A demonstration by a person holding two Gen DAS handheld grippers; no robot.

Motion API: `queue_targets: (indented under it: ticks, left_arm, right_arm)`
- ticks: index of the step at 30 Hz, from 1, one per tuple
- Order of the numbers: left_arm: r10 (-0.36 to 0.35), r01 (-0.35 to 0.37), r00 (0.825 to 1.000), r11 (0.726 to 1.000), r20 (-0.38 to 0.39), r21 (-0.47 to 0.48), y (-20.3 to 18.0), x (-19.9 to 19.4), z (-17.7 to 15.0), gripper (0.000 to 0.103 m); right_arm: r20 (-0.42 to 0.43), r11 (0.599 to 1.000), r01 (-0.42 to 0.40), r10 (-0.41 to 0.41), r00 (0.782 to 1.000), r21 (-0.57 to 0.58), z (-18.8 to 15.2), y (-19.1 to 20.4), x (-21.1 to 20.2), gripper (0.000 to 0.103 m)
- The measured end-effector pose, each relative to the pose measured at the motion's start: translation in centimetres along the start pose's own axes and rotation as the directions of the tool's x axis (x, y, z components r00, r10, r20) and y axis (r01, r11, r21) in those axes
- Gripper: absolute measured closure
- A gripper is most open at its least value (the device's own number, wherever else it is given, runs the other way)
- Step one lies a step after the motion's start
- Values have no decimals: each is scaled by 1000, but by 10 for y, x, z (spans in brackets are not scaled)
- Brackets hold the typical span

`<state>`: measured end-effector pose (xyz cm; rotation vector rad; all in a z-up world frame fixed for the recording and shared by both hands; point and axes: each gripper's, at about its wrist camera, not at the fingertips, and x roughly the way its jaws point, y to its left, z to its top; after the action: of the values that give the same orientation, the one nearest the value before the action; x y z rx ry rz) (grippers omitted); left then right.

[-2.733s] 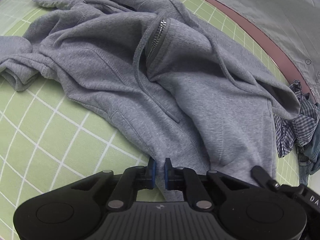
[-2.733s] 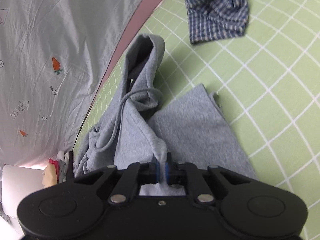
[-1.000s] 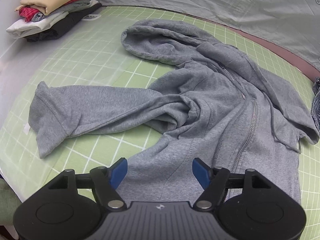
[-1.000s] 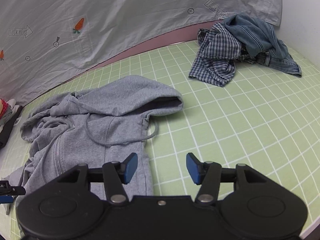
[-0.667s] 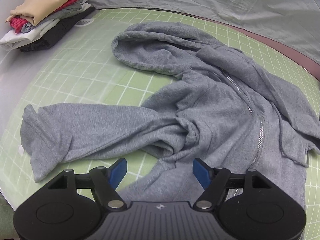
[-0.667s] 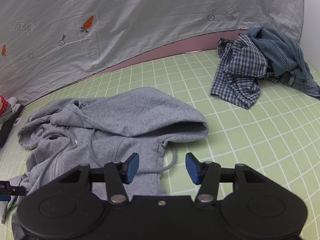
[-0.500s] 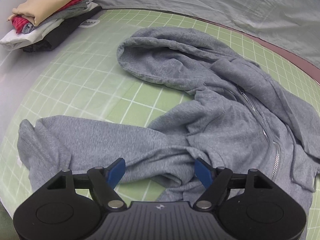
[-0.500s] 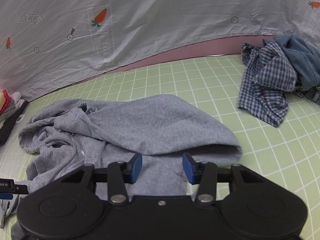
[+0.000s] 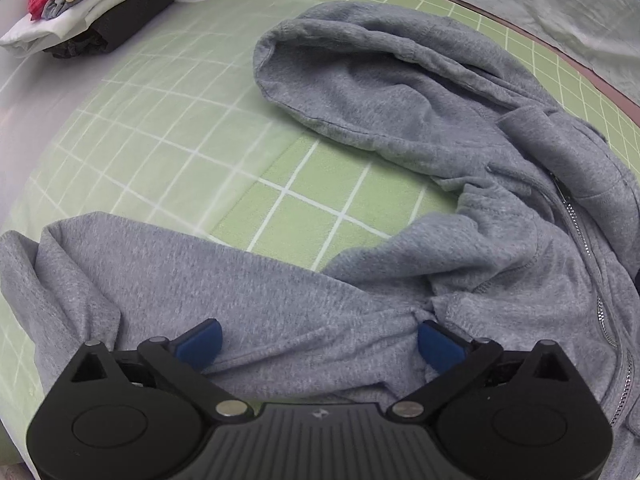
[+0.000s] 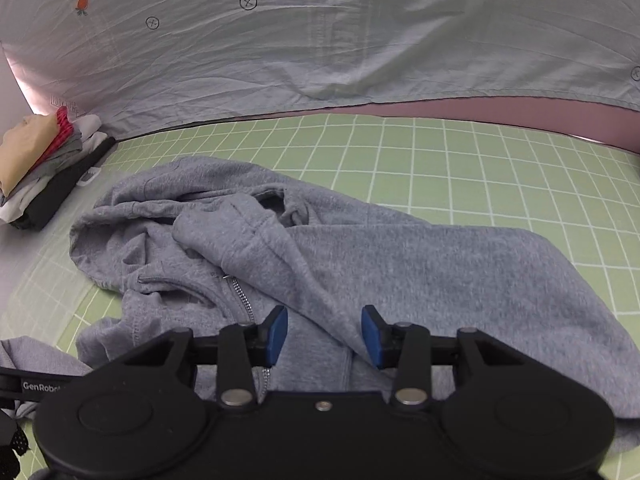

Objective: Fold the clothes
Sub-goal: 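Smooth the hoodie with the left gripper while the right gripper pinches its hem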

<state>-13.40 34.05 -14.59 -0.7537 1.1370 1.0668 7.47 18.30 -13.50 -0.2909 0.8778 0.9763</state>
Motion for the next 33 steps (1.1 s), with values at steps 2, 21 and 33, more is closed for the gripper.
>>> queue_targets:
  ticks: [2,21,33]
  left_arm:
    - [-11,11,1000,1000,-1,0,2,1,0,0]
    - [-50,51,999,998,-8,48,5,3,2,0]
    - [-38,38,999,999,18,23,4,1,-5,0]
  right_arm:
    - [7,1000,17,-17,1000,0,1,-4,1,96]
    - [-116,666,558,-586,802,494,-101,-188,-123,100]
    - [-29,683,441,-524,851,582,-113,-192,-139,57]
